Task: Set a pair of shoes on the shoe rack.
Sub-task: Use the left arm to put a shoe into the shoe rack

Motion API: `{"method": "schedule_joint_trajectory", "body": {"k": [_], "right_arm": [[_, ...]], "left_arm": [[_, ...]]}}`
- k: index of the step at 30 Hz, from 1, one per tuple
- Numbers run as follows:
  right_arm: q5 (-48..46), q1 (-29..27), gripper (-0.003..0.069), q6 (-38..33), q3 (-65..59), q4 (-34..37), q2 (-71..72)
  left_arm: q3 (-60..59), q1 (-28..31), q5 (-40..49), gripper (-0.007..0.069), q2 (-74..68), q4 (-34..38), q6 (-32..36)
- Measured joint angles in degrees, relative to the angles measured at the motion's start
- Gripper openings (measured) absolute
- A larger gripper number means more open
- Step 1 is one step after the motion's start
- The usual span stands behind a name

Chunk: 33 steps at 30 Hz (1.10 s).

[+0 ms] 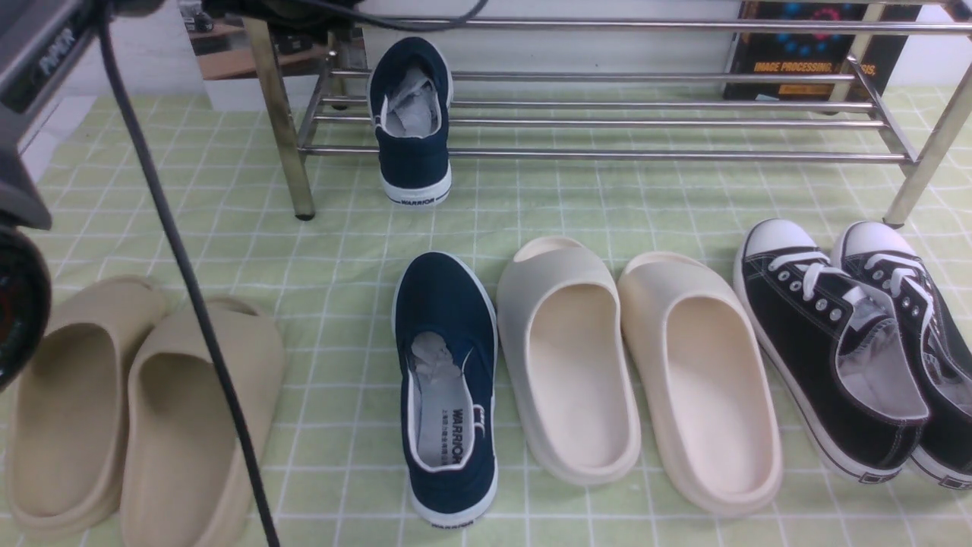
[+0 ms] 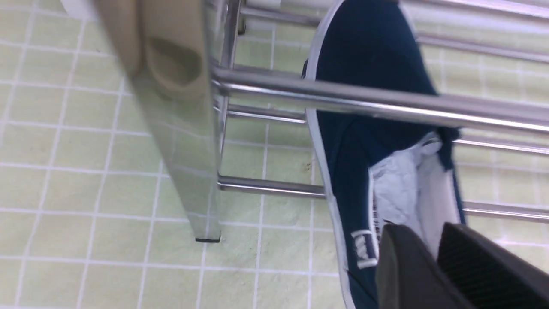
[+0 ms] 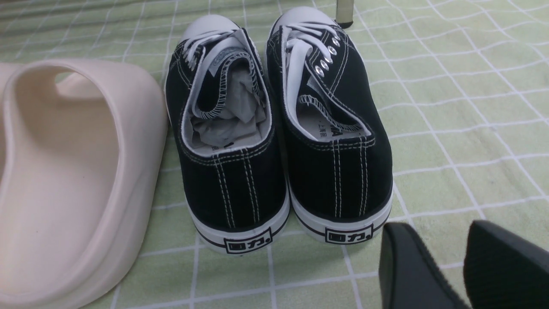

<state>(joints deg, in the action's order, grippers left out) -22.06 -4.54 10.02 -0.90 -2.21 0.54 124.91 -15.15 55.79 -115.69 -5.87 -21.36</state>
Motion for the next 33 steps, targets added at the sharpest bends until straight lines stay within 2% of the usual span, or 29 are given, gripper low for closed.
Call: {"method": "schedule_joint_trajectory", "body": {"k": [4,6,10,11,14,15,17,25,33], "right_arm": [[0.00,0.00,0.0239,0.00,0.00,0.00,0.00],[0.00,0.00,0.0239,0.00,0.00,0.00,0.00],[0.00,0.00,0.0239,0.00,0.00,0.00,0.00],[0.00,0.00,0.0239,0.00,0.00,0.00,0.00],[0.00,0.00,0.0239,0.00,0.00,0.00,0.00],[0.00,0.00,0.0239,0.00,0.00,0.00,0.00],[0.00,0.00,0.0239,0.00,0.00,0.00,0.00],[0.00,0.00,0.0239,0.00,0.00,0.00,0.00],[0.00,0.00,0.0239,0.00,0.00,0.00,0.00]], "left_arm": [[0.00,-0.05,2.21,0.0035,2.43,1.98,1.15],[0.00,-0.31,6.07,-0.0013,3.40,4.26,4.59],[-2.15,-0.90,10.92,-0.0013,3.89,9.17,9.45],[-5.51,-1.18,11.45,-0.0013,3.97,13.37,11.82],[-14.54,-1.24,6.85,-0.0013,3.61,20.88,15.41],[-15.11,-1.24,6.28,-0.0013,3.51,21.34,15.60],[-21.73,-1.24,-2.25,-0.0013,1.91,25.67,17.40],[-24.88,-0.17,-13.86,-0.0013,-2.35,25.20,14.82],[-23.96,0.94,-16.78,-0.0013,-2.35,21.64,9.83]]}}
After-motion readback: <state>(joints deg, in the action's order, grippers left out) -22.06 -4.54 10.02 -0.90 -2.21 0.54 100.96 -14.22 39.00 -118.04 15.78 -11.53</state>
